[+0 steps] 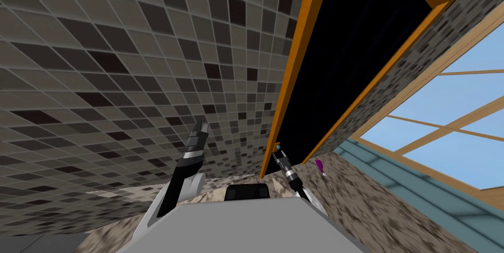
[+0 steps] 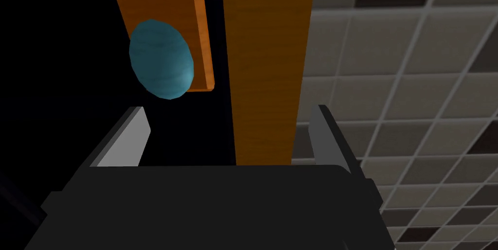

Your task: Pull the door open

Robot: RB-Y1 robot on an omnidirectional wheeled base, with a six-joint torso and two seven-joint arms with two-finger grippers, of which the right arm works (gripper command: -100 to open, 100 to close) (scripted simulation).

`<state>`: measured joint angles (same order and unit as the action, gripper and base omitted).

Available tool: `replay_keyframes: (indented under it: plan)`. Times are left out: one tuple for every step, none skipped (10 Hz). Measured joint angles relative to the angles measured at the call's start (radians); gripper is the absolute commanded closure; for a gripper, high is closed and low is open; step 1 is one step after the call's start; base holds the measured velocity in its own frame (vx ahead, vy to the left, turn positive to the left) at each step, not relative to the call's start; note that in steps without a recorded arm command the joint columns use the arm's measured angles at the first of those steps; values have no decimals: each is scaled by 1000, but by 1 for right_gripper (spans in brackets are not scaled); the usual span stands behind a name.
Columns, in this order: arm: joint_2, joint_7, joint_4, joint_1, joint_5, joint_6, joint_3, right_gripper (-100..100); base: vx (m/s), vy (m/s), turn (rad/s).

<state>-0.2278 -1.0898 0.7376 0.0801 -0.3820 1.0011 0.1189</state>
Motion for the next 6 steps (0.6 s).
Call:
replay_keyframes:
  plan:
    - [-9, -4, -10, -3, 15, 5, -7, -100, 122, -51, 67]
    - [-16, -7, -14, -4, 29, 7, -15, -100, 92, -63, 25]
    - [-22, -10, -24, -7, 40, 9, -21, -100, 75, -53, 3]
    - [-28, -12, -27, -9, 50, 10, -26, -100, -31, -31, 74]
    - [-28, -12, -27, -9, 51, 10, -26, 100, -70, -8, 35]
    - [-28, -12, -27, -9, 50, 10, -26, 100, -35, 5, -12]
